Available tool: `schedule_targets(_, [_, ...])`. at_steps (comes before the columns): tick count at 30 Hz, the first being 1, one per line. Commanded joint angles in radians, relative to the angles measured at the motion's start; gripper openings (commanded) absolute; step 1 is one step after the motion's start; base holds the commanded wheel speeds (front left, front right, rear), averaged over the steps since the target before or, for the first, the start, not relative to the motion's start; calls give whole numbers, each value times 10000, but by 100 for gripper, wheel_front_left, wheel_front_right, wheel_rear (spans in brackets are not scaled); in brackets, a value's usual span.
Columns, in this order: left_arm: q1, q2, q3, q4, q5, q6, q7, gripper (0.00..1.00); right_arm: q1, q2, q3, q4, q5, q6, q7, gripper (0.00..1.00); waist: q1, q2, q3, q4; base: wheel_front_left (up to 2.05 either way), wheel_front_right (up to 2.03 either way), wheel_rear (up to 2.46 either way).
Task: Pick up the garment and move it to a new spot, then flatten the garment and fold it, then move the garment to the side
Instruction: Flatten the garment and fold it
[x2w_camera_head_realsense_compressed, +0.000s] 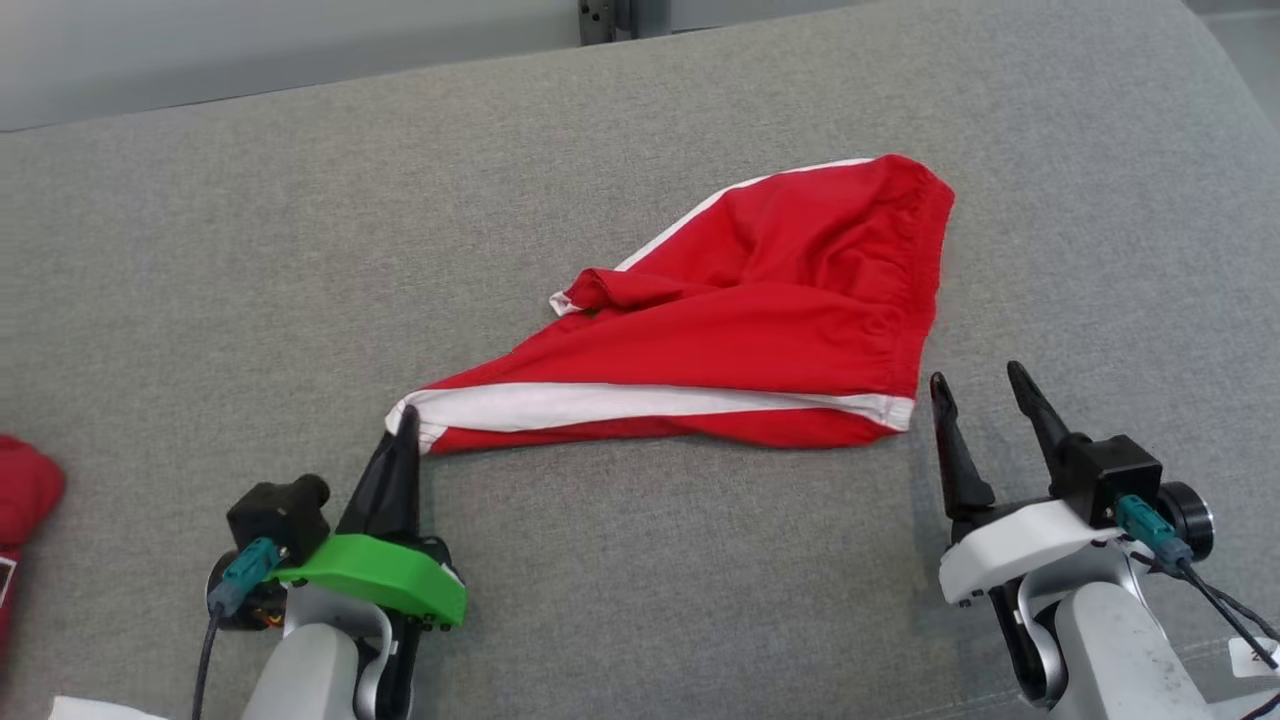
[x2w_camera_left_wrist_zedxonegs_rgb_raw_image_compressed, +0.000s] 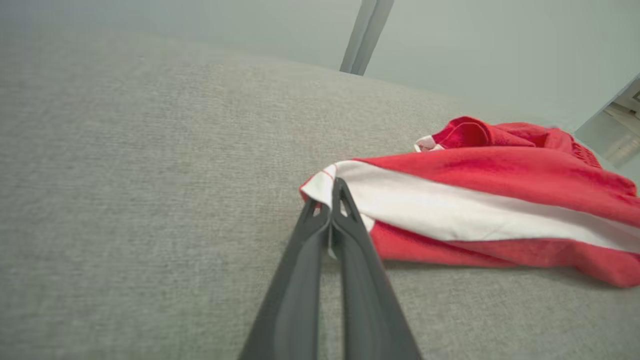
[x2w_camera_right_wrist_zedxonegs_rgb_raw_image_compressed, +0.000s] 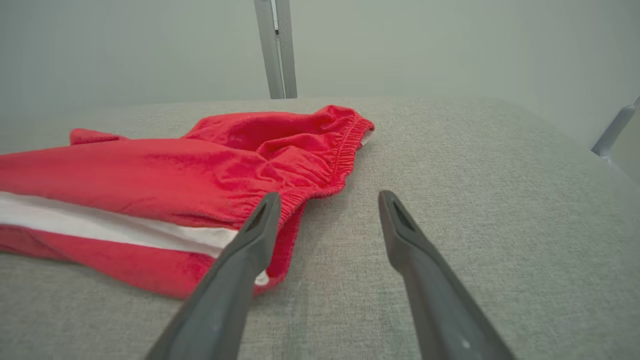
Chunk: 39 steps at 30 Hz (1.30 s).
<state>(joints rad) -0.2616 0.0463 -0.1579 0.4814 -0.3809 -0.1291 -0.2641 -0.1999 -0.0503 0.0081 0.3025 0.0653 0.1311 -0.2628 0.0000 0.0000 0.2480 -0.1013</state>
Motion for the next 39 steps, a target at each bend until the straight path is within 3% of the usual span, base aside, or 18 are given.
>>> schedule_targets(1, [209,70,243,-18,22,-24,-3,0,182,-15,90,106,96,-6,-29,100,0,0,-306,352,0,0,0])
schedule_targets(6, [537,63,752,-38,91,-24,-3,0,328,-59,925,436,426,-6,-29,100,0,0,-480,698,0,0,0])
schedule_targets(18, [613,65,659,-102,-178,-24,-3,0,326,-897,3358,845,1709,-6,-29,100,0,0,-403,1070,0,0,0])
schedule_targets(34, [477,65,696,-113,-69,-25,-3,0,339,-1349,4273,675,2431,-6,-29,100,0,0,-179,982,0,0,0])
schedule_targets(35, [493,65,696,-99,-58,-25,-3,0,334,-1347,4290,669,2454,-6,-29,80,0,0,-176,971,0,0,0])
schedule_targets(36, [503,65,691,-89,-46,-25,-3,0,324,-1364,4272,660,2475,-6,-29,47,0,0,-178,960,0,0,0])
schedule_targets(37, [510,65,694,-87,-53,-25,-3,0,329,-1376,4251,650,2501,-6,-29,40,0,0,-181,954,0,0,0])
schedule_targets(38, [520,65,692,-81,-34,-25,-3,0,350,-1390,4247,645,2525,-6,-29,24,0,0,-187,946,0,0,0])
schedule_targets(39, [523,65,691,-79,-21,-25,-3,0,365,-1404,4244,644,2525,-6,-29,16,0,0,-186,939,0,0,0])
